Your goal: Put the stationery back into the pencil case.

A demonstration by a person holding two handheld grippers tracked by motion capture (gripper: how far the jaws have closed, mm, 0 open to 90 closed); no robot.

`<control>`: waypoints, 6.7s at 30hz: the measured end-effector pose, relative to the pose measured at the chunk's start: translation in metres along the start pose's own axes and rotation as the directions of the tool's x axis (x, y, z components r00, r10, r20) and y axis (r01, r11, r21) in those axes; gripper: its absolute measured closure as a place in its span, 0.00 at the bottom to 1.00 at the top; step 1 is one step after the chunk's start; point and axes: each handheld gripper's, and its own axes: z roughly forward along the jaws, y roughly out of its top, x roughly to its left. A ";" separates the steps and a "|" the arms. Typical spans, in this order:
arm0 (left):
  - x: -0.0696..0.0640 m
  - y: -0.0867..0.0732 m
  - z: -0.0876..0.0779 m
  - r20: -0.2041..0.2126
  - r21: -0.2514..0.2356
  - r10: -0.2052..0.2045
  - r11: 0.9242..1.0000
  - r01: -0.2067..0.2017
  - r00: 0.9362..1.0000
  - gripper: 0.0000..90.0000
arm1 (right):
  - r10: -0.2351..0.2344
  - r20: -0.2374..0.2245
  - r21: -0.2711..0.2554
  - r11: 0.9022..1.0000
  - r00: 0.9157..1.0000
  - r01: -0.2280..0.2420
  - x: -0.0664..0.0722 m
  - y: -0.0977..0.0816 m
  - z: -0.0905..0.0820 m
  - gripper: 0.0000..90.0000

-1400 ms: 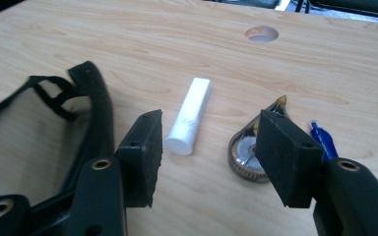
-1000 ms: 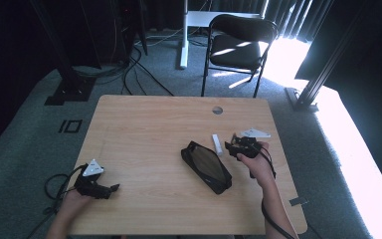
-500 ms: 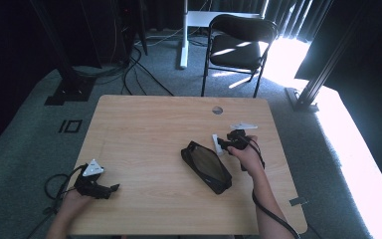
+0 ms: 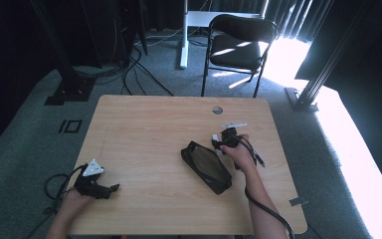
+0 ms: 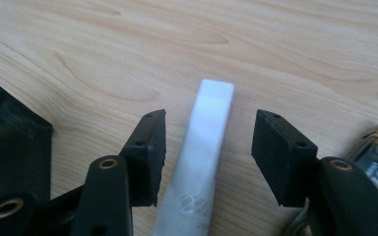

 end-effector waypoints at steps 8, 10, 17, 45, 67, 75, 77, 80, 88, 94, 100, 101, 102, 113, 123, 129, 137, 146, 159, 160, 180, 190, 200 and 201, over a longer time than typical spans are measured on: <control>0.000 0.000 0.000 0.000 0.000 0.000 1.000 0.000 1.000 0.02 | -0.023 0.037 0.034 0.999 0.999 0.022 0.000 0.002 0.008 0.61; 0.000 0.000 0.000 0.000 0.000 0.000 1.000 0.000 1.000 0.02 | -0.025 0.041 0.045 0.999 0.999 0.023 0.001 0.001 0.010 0.62; 0.000 0.000 0.000 0.000 0.000 0.000 1.000 0.000 1.000 0.02 | -0.034 0.078 0.040 0.999 0.996 0.031 0.002 0.002 0.012 0.78; 0.000 0.000 0.000 0.000 0.000 0.000 1.000 0.000 1.000 0.02 | -0.019 -0.037 -0.063 0.998 0.999 0.017 0.008 0.016 -0.067 0.78; 0.000 0.000 0.000 0.000 0.000 0.000 1.000 0.000 1.000 0.02 | -0.127 -0.137 -0.074 0.990 0.982 0.117 0.067 0.011 -0.101 0.78; 0.000 0.000 0.000 0.000 0.000 0.000 1.000 0.000 1.000 0.02 | -0.146 -0.165 -0.016 0.989 0.975 0.145 0.079 0.005 -0.091 0.78; 0.000 0.000 0.000 0.000 0.000 0.000 1.000 0.000 1.000 0.02 | -0.155 -0.170 0.000 0.988 0.973 0.157 0.082 0.004 -0.089 0.78; 0.000 0.000 0.000 0.000 0.000 0.000 1.000 0.000 1.000 0.02 | -0.172 -0.179 0.018 0.984 0.969 0.178 0.086 0.003 -0.083 0.78; 0.000 0.000 0.000 0.000 0.000 0.000 1.000 0.000 1.000 0.02 | -0.190 -0.161 0.089 0.974 0.968 0.206 0.093 -0.001 -0.066 0.78; 0.000 0.000 0.000 0.000 0.000 0.000 1.000 0.000 1.000 0.02 | -0.199 -0.147 0.128 0.968 0.969 0.218 0.098 -0.002 -0.053 0.78; 0.000 0.000 0.000 0.000 0.000 0.001 1.000 -0.001 1.000 0.02 | -0.216 -0.146 0.160 0.958 0.965 0.238 0.104 -0.003 -0.045 0.78; 0.000 0.000 0.000 0.000 0.000 0.000 1.000 0.000 1.000 0.02 | -0.225 -0.148 0.178 0.952 0.963 0.250 0.106 -0.003 -0.043 0.78; 0.000 0.000 0.000 0.000 0.000 0.000 1.000 0.000 1.000 0.02 | -0.229 -0.145 0.181 0.950 0.963 0.253 0.107 -0.004 -0.042 0.78; 0.000 0.000 0.000 0.000 0.000 0.001 1.000 -0.001 1.000 0.02 | -0.231 -0.136 0.239 0.936 0.963 0.259 0.108 -0.005 -0.029 0.78; 0.000 0.000 0.000 0.000 0.000 0.000 1.000 0.000 1.000 0.02 | -0.243 -0.161 0.264 0.923 0.957 0.279 0.109 -0.007 -0.023 0.73; 0.000 0.000 0.000 0.000 0.000 0.000 1.000 0.000 1.000 0.02 | -0.222 -0.186 0.224 0.939 0.957 0.261 0.107 -0.004 -0.034 0.70; 0.000 0.000 0.000 0.000 0.000 0.000 1.000 0.000 1.000 0.02 | -0.221 -0.208 0.178 0.949 0.953 0.259 0.102 0.000 -0.051 0.66; 0.000 0.000 0.000 0.000 0.000 0.000 1.000 0.000 1.000 0.02 | -0.225 -0.230 0.074 0.966 0.947 0.247 0.089 0.003 -0.082 0.66; 0.000 0.000 0.000 0.000 -0.001 0.000 1.000 0.000 1.000 0.02 | -0.171 -0.171 -0.013 0.985 0.970 0.171 0.061 0.007 -0.105 0.65; 0.000 0.000 0.000 0.000 0.000 0.000 1.000 0.000 1.000 0.02 | -0.162 -0.157 -0.022 0.987 0.974 0.160 0.057 0.007 -0.106 0.65; 0.000 0.000 0.000 0.000 0.000 0.000 1.000 0.000 1.000 0.02 | -0.006 0.016 -0.095 0.995 1.000 0.008 0.002 0.005 -0.099 0.55; 0.000 0.000 0.000 0.000 0.000 0.000 1.000 0.000 1.000 0.02 | 0.082 0.093 -0.062 0.995 0.992 -0.077 -0.027 -0.001 -0.075 0.50; 0.000 0.000 0.000 0.000 0.000 0.000 1.000 0.000 1.000 0.02 | 0.127 0.134 -0.026 0.992 0.983 -0.125 -0.040 -0.007 -0.048 0.46; 0.000 0.000 0.000 0.000 0.000 0.000 1.000 0.000 1.000 0.02 | 0.127 0.137 -0.019 0.992 0.982 -0.126 -0.040 -0.008 -0.046 0.46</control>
